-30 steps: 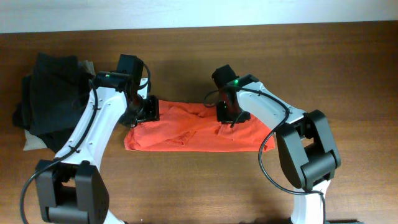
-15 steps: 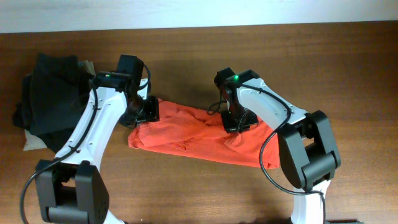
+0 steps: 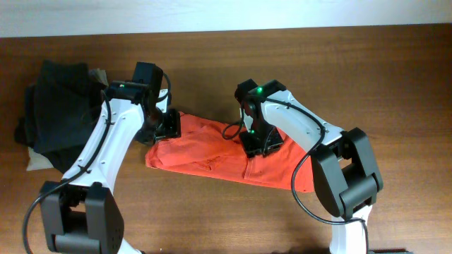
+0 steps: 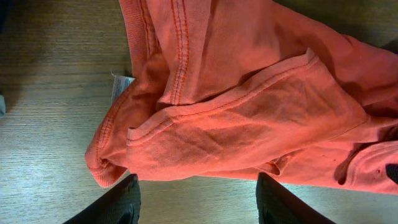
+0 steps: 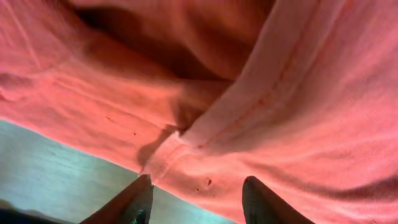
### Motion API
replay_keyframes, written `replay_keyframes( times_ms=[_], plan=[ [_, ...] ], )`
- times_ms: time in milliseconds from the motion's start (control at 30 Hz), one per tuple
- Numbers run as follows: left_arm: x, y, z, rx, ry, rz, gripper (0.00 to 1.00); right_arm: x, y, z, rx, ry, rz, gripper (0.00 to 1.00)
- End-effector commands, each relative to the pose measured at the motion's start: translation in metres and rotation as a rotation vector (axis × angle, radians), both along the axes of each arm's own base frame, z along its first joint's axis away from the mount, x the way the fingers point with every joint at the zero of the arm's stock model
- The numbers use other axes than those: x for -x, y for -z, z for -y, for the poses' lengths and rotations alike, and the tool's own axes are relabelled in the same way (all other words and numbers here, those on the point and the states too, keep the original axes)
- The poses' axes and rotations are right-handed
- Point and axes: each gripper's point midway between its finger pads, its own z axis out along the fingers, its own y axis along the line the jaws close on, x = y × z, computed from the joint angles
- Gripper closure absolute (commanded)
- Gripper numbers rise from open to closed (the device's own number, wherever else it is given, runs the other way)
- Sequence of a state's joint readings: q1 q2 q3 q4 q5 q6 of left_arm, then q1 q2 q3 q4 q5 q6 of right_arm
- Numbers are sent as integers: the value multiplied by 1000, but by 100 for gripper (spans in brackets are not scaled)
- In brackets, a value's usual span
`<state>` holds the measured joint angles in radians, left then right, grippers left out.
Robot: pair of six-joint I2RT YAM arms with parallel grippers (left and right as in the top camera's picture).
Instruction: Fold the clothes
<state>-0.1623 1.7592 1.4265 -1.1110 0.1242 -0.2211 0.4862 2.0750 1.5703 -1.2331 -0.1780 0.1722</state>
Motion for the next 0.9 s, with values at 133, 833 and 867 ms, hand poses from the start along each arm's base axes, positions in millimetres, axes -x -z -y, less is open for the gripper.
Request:
replay_keyframes(
  times_ms=[133, 833, 867],
  plan=[
    [-3, -8, 2, 10, 1, 23, 33, -49, -68, 39, 76, 120, 235, 50],
    [-4, 136, 8, 9, 235, -195, 100, -6, -18, 117, 254, 266, 31, 57],
    [-1, 120, -14, -58, 186, -244, 100, -20, -24, 126, 239, 310, 64, 57]
  ],
)
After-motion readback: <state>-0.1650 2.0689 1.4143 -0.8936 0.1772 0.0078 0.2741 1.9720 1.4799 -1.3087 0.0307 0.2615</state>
